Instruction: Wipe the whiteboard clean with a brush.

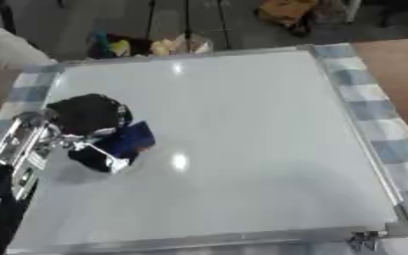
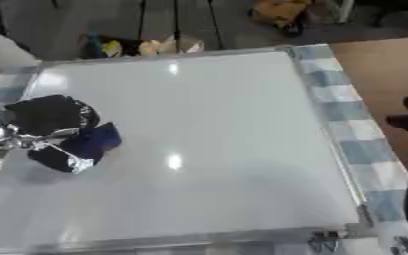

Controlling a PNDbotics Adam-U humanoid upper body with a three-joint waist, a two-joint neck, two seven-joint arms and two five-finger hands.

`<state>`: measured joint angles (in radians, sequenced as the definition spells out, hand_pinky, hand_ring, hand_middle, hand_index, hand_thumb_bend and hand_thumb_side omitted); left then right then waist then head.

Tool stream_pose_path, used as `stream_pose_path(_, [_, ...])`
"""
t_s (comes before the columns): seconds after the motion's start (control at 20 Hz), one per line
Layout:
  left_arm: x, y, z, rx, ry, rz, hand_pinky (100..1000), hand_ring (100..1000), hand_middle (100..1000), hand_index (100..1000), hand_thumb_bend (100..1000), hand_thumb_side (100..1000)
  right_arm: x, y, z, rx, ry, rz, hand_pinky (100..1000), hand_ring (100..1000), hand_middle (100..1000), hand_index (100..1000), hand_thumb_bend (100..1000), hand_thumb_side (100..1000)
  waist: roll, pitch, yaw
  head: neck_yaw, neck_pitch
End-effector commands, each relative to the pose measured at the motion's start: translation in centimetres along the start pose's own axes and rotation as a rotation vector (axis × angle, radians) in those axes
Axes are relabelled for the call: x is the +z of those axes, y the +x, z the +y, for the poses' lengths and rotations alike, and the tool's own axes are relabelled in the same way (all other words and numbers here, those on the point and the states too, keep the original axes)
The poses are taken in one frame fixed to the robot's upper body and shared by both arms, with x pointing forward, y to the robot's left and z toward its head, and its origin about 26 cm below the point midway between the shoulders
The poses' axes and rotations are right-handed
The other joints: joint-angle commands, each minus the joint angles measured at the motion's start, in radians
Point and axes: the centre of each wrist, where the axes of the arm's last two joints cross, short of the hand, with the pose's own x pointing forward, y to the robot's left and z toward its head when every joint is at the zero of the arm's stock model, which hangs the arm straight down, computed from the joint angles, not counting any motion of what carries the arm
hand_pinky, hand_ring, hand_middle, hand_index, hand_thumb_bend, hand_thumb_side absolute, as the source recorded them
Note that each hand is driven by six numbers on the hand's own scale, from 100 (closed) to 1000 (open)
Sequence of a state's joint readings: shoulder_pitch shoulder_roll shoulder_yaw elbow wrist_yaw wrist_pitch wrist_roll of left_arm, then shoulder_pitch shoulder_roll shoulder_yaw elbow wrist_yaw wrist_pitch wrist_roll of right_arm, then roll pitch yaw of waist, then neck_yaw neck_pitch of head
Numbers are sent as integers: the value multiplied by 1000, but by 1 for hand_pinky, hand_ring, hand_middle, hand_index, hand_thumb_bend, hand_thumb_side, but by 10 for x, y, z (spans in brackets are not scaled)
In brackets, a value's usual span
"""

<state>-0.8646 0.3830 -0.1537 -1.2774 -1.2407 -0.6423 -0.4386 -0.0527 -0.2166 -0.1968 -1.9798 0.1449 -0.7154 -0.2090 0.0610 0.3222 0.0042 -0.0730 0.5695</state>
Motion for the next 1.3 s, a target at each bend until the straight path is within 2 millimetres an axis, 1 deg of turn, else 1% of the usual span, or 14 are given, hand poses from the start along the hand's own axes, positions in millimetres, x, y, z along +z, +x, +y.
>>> stream_pose_path(0.05, [21,-29,6,9,-1,89,368,532,373,194,100,518,-7,3,-3,9,4,-30,716,860,633,816,100,809,-2,-15,-4,-1,1])
stream_pose_path(0.3, [36,-55,-3,103,-36,194,359,526,367,193,100,525,-7,3,-2,7,3,-30,716,860,633,816,100,809,-2,-14,-8,9,3])
stream_pose_path(0.6, [46,-70,-9,178,-38,288,341,513,358,194,100,526,-7,3,-1,7,5,-29,715,861,632,817,100,810,-2,-10,-14,21,0])
stream_pose_path(0.95, [54,-82,-19,267,-13,392,312,491,342,200,100,537,-7,3,0,6,4,-30,715,861,631,817,100,811,-4,-5,-20,36,-8])
stream_pose_path(1.15, [56,-86,-28,312,6,435,295,481,339,201,100,529,-7,3,1,6,4,-31,715,861,630,817,100,810,-5,-1,-23,41,-14])
stream_pose_path(1.3, [56,-86,-35,330,1,452,300,484,340,201,100,523,-7,3,2,6,2,-30,715,861,629,817,100,810,-5,2,-25,44,-16])
